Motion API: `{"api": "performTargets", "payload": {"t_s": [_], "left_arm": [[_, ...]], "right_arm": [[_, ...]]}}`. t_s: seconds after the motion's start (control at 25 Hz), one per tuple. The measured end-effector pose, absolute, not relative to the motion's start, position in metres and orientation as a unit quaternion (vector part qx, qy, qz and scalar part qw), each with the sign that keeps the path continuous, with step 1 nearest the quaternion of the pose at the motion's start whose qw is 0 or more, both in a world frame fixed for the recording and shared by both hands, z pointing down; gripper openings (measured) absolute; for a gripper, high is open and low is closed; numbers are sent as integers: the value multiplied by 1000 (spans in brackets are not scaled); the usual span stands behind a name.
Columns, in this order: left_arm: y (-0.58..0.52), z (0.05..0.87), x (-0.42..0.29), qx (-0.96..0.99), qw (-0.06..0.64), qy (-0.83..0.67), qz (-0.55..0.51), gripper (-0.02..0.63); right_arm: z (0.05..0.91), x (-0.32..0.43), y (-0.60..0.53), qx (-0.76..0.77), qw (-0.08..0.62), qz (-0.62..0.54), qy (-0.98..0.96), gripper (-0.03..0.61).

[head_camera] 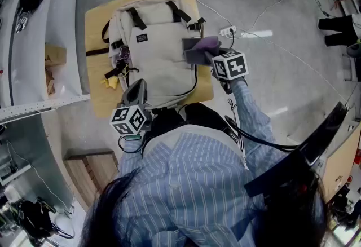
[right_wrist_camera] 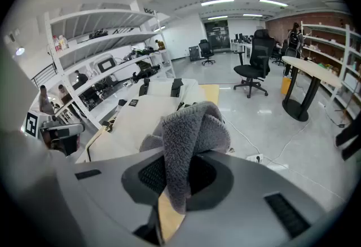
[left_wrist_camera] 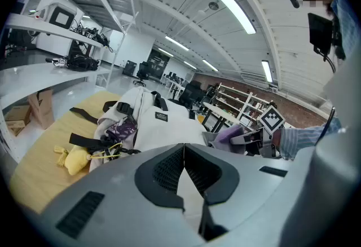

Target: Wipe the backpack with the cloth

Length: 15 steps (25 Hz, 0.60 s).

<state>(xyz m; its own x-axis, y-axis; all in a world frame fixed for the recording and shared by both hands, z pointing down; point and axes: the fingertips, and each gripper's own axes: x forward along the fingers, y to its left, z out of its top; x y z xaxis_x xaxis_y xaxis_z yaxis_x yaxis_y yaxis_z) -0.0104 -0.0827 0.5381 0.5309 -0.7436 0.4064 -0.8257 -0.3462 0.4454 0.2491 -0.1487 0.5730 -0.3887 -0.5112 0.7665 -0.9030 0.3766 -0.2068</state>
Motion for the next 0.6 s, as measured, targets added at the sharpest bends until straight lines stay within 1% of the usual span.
{"api": "performTargets", "payload": {"t_s": [0.16, 0.28, 0.4, 0.6], "left_arm": [[-81, 540, -8, 814, 314, -484, 64, 5], [-81, 541, -12, 811, 316, -489, 63, 5], [-82, 542, -22, 808, 317, -493, 60, 5], [-87, 540, -49, 805, 314, -501, 58, 5]], "right_arm": [[564, 258, -149, 459, 310, 312, -772, 49], [536, 247, -156, 455, 292, 294, -788, 49], [499, 213, -169, 441, 262, 265, -816, 49], [461, 124, -192, 385, 228, 228, -864, 49]]}}
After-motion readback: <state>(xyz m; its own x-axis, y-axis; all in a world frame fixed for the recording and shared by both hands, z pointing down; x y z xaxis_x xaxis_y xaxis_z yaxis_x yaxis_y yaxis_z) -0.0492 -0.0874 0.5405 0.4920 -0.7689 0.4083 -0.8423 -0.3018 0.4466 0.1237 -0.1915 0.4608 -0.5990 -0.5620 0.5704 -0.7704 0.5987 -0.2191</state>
